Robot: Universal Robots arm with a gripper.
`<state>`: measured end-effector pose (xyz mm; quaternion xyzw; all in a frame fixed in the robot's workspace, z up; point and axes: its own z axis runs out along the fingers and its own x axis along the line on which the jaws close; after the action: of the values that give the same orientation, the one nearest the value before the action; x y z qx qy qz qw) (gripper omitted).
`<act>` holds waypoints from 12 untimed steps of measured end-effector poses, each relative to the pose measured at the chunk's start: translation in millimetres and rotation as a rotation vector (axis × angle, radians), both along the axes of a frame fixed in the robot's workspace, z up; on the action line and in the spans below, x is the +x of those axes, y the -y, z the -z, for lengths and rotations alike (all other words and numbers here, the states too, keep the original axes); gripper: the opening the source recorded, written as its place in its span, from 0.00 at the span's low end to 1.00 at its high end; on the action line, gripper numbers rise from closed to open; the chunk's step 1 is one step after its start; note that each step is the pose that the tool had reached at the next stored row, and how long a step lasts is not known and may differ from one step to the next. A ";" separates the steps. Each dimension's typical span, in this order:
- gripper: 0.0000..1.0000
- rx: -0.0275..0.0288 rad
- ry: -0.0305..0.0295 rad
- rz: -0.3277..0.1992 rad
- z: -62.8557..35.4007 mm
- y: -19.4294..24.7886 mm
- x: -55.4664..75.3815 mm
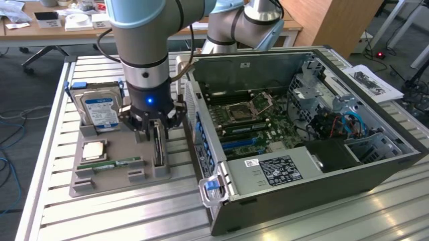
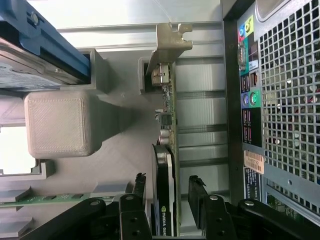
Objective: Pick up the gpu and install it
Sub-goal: 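Pick up the gpu and move the gpu toward the slot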
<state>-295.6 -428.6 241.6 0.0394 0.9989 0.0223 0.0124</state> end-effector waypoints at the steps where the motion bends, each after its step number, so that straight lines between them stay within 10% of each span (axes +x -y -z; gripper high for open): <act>1: 0.47 0.0000 0.0001 0.000 0.1 0.6 -0.1; 12: 0.47 0.0001 0.0000 0.003 10.4 0.9 -0.4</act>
<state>-295.9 -429.5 231.2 0.0407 0.9988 0.0223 0.0125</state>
